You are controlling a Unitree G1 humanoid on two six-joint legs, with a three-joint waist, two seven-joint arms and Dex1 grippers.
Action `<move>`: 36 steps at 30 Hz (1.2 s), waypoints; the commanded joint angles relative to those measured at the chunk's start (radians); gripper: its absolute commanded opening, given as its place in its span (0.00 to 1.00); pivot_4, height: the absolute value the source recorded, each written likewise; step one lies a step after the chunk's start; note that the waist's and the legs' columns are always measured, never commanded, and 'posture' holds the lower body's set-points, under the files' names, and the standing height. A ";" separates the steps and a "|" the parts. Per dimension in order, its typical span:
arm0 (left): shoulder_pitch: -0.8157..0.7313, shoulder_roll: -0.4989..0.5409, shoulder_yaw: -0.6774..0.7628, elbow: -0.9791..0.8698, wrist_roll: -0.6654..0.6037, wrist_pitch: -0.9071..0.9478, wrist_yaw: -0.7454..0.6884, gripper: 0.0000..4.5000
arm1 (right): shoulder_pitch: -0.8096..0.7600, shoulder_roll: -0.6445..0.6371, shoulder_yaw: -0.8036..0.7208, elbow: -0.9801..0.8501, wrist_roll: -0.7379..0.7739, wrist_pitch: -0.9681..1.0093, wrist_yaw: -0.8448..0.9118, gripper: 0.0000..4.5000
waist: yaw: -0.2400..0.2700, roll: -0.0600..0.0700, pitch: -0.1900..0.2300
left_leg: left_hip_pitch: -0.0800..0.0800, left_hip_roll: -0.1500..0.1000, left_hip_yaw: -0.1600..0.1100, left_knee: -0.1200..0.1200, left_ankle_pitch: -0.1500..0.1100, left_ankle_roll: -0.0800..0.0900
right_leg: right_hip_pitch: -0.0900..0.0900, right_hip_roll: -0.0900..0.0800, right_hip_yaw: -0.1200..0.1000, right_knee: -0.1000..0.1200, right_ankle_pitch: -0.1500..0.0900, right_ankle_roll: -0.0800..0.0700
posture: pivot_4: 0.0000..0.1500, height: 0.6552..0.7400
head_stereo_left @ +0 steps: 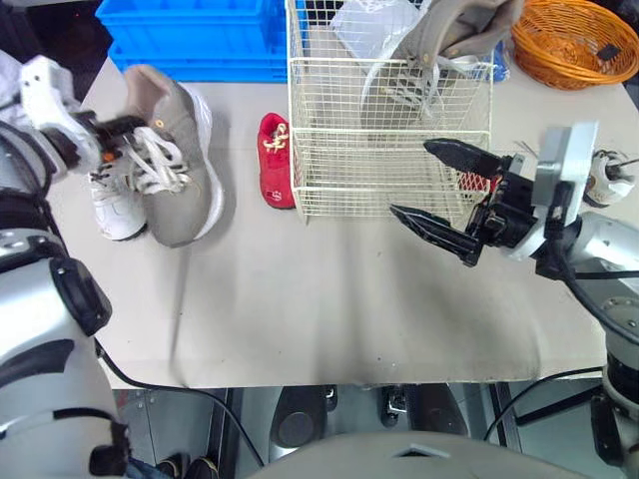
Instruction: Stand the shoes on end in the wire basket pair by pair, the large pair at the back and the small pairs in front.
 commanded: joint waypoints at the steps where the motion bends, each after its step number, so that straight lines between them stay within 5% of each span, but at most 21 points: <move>1: 0.033 0.012 0.155 -0.228 -0.099 -0.042 0.062 0.06 | -0.030 -0.014 -0.037 0.011 0.029 -0.025 0.019 1.00 | 0.001 -0.001 0.000 | 0.000 0.000 0.000 0.000 0.000 0.000 | 0.000 0.000 0.000 0.000 0.000 0.000 | 1.00 0.36; 7: 0.035 -0.110 0.279 -0.511 -0.203 -0.134 0.201 0.06 | -0.062 -0.017 -0.044 0.065 0.019 -0.048 0.044 1.00 | 0.010 -0.002 -0.001 | 0.000 0.000 -0.004 0.002 0.000 0.000 | 0.003 0.000 -0.004 0.000 0.000 0.000 | 1.00 0.36; 14: -0.112 -0.308 0.220 -0.615 -0.239 -0.346 0.325 0.06 | -0.089 -0.019 -0.062 0.108 -0.010 -0.090 0.049 1.00 | 0.028 -0.002 -0.001 | 0.000 -0.001 -0.004 0.002 0.000 0.000 | 0.004 0.000 -0.004 0.001 0.000 0.000 | 1.00 0.36; 25: -0.406 -0.557 0.100 -0.293 -0.182 -0.827 0.344 0.06 | -0.054 0.004 -0.084 0.090 -0.047 -0.135 -0.007 1.00 | 0.025 -0.002 -0.001 | -0.001 -0.001 -0.005 0.002 0.000 0.000 | 0.003 0.000 -0.007 0.000 0.000 0.000 | 1.00 0.36; 36: -0.486 -0.759 0.039 -0.033 -0.133 -1.178 0.342 0.06 | 0.034 0.012 -0.145 0.026 -0.035 -0.152 -0.089 1.00 | 0.029 -0.003 0.000 | -0.004 -0.002 -0.006 0.002 0.000 0.000 | 0.003 0.000 -0.010 -0.001 0.000 0.000 | 1.00 0.36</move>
